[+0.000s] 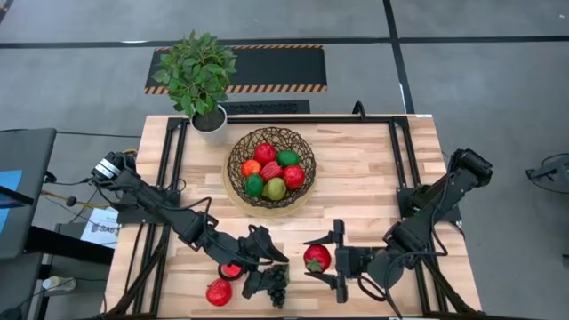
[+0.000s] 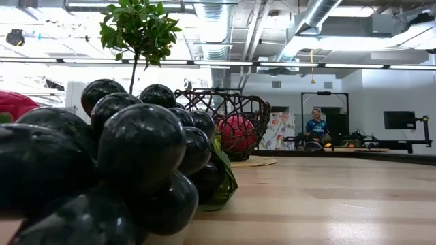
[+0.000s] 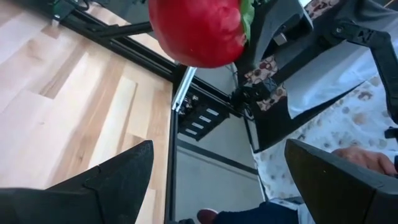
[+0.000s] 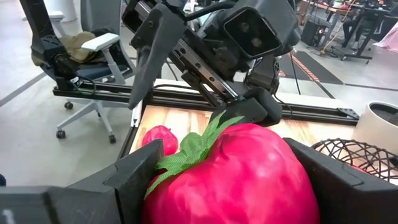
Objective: Build produce basket
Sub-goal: Put the red tomato into the basket
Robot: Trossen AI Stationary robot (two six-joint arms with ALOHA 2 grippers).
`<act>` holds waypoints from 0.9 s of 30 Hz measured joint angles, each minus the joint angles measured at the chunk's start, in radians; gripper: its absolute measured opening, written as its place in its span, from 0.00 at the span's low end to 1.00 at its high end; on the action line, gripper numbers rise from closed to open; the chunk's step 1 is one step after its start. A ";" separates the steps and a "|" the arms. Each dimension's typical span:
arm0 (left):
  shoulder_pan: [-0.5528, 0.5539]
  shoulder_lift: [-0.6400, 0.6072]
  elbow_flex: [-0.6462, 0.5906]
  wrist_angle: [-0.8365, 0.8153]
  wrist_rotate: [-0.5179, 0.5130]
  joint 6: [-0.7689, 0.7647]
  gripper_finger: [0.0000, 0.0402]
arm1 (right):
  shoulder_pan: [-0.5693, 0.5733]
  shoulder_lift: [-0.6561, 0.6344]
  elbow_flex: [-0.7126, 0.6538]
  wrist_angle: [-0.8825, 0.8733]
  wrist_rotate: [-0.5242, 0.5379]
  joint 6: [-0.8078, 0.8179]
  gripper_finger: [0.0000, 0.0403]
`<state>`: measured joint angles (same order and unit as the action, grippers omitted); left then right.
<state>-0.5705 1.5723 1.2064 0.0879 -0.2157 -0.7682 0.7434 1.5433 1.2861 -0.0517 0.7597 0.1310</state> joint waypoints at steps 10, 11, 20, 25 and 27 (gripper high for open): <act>0.011 0.000 0.000 0.000 0.160 -0.094 0.86 | 0.000 0.000 0.000 0.005 -0.001 0.020 0.80; 0.014 0.000 0.000 0.000 0.181 -0.104 0.86 | 0.000 0.000 0.000 0.004 -0.001 0.024 0.80; 0.017 0.000 0.000 -0.003 0.181 -0.055 0.86 | 0.000 0.000 0.000 0.003 -0.001 0.026 0.80; 0.017 0.000 0.000 -0.029 0.126 -0.001 0.86 | 0.000 0.000 0.000 0.005 -0.001 0.022 0.80; 0.017 0.000 0.000 -0.032 0.121 0.000 0.86 | 0.000 0.000 0.000 0.011 -0.001 0.022 0.80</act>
<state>-0.5537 1.5723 1.2068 0.0556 -0.0948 -0.7685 0.7437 1.5436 1.2861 -0.0411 0.7586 0.1528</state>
